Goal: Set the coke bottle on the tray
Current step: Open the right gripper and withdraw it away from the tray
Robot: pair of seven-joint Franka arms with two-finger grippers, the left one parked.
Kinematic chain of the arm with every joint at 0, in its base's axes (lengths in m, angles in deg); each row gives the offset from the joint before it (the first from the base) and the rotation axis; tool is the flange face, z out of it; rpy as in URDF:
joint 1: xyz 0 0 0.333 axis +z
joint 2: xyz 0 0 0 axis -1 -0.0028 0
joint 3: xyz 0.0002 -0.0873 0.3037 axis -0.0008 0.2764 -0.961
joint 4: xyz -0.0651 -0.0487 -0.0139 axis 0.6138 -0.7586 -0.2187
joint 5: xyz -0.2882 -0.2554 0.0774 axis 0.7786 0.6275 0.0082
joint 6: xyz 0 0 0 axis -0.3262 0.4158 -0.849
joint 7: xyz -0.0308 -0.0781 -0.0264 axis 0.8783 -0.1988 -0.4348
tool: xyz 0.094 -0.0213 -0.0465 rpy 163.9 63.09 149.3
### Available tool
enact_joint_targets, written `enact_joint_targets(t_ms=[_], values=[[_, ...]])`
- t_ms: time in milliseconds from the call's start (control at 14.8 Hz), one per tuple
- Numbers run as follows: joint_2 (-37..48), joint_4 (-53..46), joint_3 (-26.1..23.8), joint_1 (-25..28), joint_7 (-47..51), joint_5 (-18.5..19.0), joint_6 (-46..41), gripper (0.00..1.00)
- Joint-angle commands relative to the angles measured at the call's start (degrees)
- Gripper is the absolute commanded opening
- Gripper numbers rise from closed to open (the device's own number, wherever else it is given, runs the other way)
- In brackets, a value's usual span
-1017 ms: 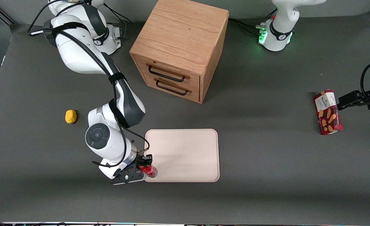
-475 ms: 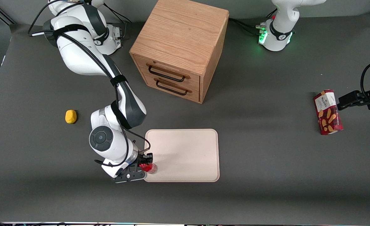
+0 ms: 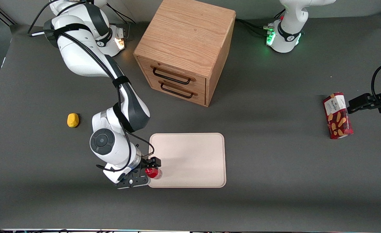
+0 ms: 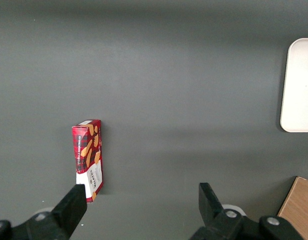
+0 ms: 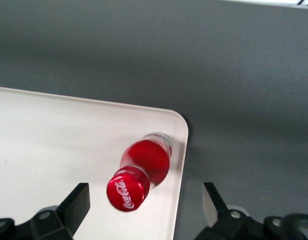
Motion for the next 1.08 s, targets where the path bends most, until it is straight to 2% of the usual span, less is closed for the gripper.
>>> enact_joint_targets(t_ms=[0, 203, 339, 542, 678, 746, 881, 1017], values=[[7.4, 3.9, 0.5, -0.6, 1.0, -0.7, -3.5, 1.0], [21.9, 17.9, 3.5, -1.5, 1.1, -1.8, -6.9, 1.0], [33.1, 29.1, 7.8, -1.1, 0.6, -3.7, -6.9, 1.0], [49.9, 45.8, 10.7, -1.1, 0.3, -3.3, -7.2, 1.0], [57.9, 52.0, 11.5, -1.2, 0.3, -1.1, -11.2, 1.0], [60.5, 52.4, 12.9, -1.2, 0.1, 1.4, -14.8, 1.0], [63.2, 52.1, 14.2, -1.2, -0.1, 5.0, -20.6, 1.0], [64.0, 51.7, 15.6, -1.2, -3.2, 8.0, -21.6, 1.0]])
